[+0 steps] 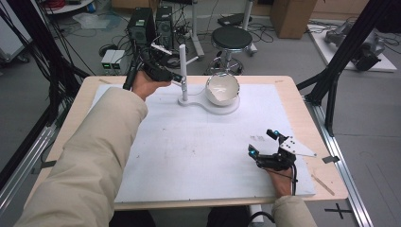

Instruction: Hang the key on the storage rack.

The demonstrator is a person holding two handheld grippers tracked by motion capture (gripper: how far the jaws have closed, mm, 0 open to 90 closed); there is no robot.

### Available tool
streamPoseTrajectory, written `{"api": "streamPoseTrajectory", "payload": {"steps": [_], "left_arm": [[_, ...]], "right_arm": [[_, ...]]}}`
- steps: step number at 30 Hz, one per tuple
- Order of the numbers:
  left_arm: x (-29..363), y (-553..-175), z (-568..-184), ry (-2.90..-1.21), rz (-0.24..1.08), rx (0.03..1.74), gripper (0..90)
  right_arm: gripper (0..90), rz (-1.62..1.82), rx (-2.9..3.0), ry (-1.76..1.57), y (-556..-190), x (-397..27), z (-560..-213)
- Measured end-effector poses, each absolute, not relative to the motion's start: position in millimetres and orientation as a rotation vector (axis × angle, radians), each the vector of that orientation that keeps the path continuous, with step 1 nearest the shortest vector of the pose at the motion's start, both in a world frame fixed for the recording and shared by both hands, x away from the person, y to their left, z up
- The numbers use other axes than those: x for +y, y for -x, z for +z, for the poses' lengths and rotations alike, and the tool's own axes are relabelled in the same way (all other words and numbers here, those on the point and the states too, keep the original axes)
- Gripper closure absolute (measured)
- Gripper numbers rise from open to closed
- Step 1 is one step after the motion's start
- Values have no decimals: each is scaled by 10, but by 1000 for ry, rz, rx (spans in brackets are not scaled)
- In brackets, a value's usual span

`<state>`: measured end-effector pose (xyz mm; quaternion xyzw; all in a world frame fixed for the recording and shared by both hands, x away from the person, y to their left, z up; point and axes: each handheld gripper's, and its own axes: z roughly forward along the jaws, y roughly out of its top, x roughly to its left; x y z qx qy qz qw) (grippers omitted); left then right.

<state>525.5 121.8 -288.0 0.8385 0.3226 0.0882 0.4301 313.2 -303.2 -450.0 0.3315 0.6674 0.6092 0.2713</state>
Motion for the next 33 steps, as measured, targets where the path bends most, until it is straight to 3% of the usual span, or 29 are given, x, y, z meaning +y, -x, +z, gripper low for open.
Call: {"api": "streamPoseTrajectory", "payload": {"steps": [28, 31, 32, 33], "left_arm": [[1222, -5352, -3040, -2118, 318, 821, 878], [1268, -5337, -3051, -2090, 338, 835, 806], [1287, -5327, -3057, -2075, 341, 843, 714], [1316, -5319, -3064, -2062, 334, 833, 714]], "right_arm": [[8, 1643, 1794, -895, -3136, -3040, -4501], [8, 1640, 1793, -893, -3137, -3039, -4501], [8, 1637, 1794, -899, -3134, -3036, -4501], [8, 1637, 1794, -899, -3134, -3036, -4501]]}}
